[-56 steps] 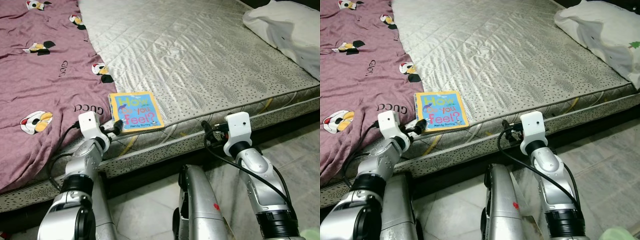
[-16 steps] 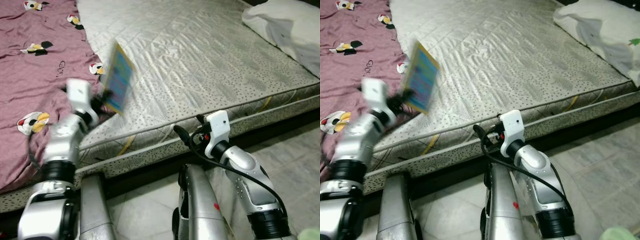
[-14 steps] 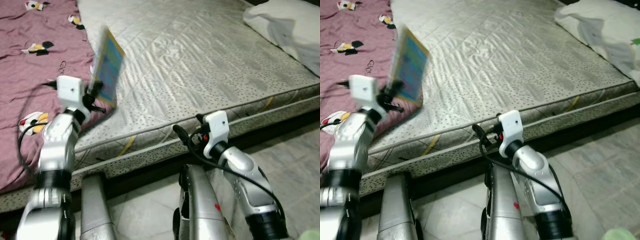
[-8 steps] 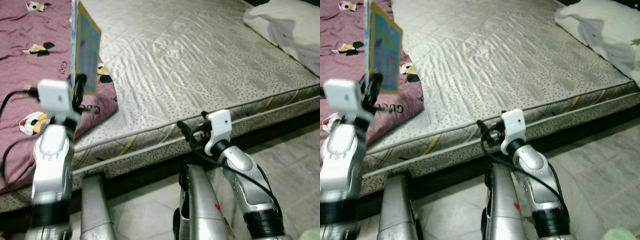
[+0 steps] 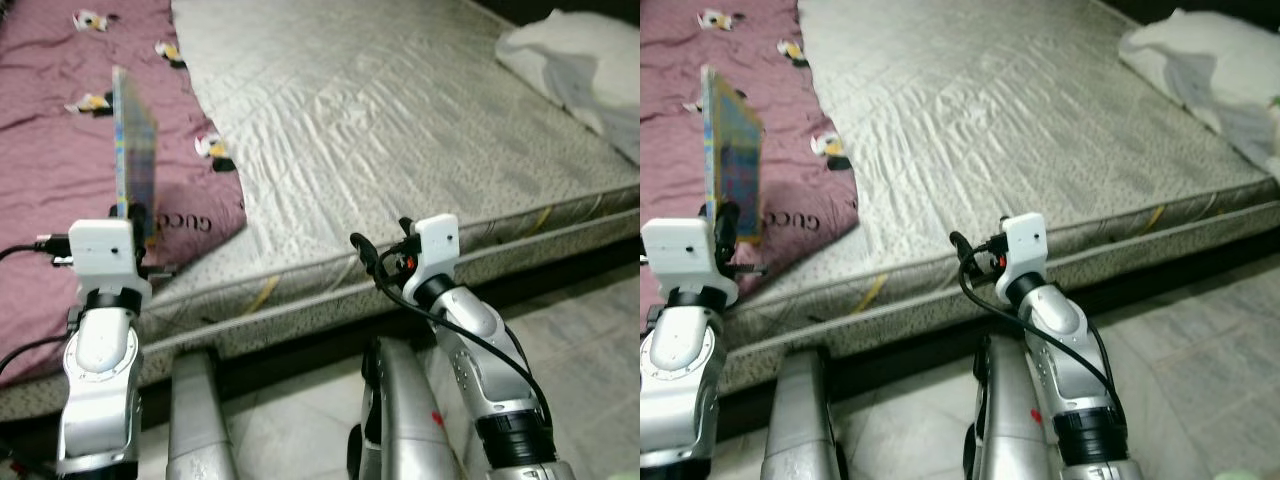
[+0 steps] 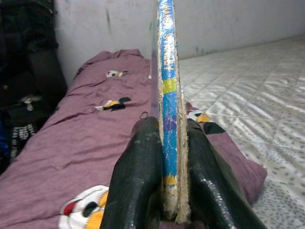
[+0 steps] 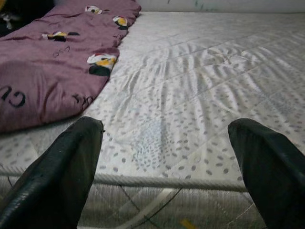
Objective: Clean up the room
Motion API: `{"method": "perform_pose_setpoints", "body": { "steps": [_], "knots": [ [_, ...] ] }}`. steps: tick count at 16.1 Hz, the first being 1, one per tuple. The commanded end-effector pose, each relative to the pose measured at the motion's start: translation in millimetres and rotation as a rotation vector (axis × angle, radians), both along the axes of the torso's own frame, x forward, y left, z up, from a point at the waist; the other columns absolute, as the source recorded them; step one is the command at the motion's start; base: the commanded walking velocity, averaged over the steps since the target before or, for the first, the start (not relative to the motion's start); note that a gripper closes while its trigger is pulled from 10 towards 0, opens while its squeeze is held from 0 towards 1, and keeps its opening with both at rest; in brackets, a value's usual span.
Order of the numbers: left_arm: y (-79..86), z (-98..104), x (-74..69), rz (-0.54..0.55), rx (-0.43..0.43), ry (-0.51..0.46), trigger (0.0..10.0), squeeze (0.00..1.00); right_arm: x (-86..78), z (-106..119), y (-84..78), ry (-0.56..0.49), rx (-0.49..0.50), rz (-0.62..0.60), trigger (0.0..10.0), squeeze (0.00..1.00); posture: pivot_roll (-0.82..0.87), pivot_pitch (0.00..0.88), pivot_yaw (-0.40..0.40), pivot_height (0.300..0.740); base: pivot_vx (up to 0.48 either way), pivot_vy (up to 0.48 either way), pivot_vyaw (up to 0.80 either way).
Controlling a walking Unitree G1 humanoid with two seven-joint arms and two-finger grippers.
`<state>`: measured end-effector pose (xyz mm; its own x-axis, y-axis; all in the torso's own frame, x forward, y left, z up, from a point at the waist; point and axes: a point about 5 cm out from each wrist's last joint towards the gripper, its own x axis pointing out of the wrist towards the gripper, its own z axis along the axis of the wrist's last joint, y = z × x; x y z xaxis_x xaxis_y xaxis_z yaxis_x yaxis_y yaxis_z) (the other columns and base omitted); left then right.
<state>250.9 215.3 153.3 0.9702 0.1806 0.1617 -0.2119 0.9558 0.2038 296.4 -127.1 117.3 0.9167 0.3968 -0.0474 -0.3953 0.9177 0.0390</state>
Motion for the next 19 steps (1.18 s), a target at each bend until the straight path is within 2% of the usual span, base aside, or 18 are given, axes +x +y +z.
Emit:
{"method": "perform_pose_setpoints", "body": {
  "steps": [1, 7, 13, 19],
  "knots": [
    [-2.5, 16, -1.9, 0.003, 0.022, -0.067, 10.0, 0.00, 3.9, 6, -3.3, -0.024, 0.013, -0.022, 10.0, 0.00, 0.02, 0.000, -0.026, 0.560, 0.000, 0.000, 0.00],
    [-10.3, 22, 7.3, 0.012, 0.020, -0.061, 10.0, 0.00, 6.0, 9, -3.3, -0.040, 0.018, -0.042, 10.0, 0.00, 0.00, 0.000, -0.018, 0.608, 0.000, 0.000, 0.00],
    [-39.3, 10, 11.8, -0.044, -0.026, -0.014, 10.0, 0.00, 8.9, 10, -2.9, -0.047, 0.019, -0.056, 10.0, 0.00, 0.00, 0.000, -0.020, 0.666, 0.000, 0.000, 0.00],
    [-37.6, 3, 11.2, -0.033, -0.022, 0.013, 10.0, 0.00, 10.9, 10, -4.9, -0.051, 0.012, -0.073, 10.0, 0.00, 0.00, 0.000, -0.018, 0.709, 0.000, 0.000, 0.00]
  ]
}}
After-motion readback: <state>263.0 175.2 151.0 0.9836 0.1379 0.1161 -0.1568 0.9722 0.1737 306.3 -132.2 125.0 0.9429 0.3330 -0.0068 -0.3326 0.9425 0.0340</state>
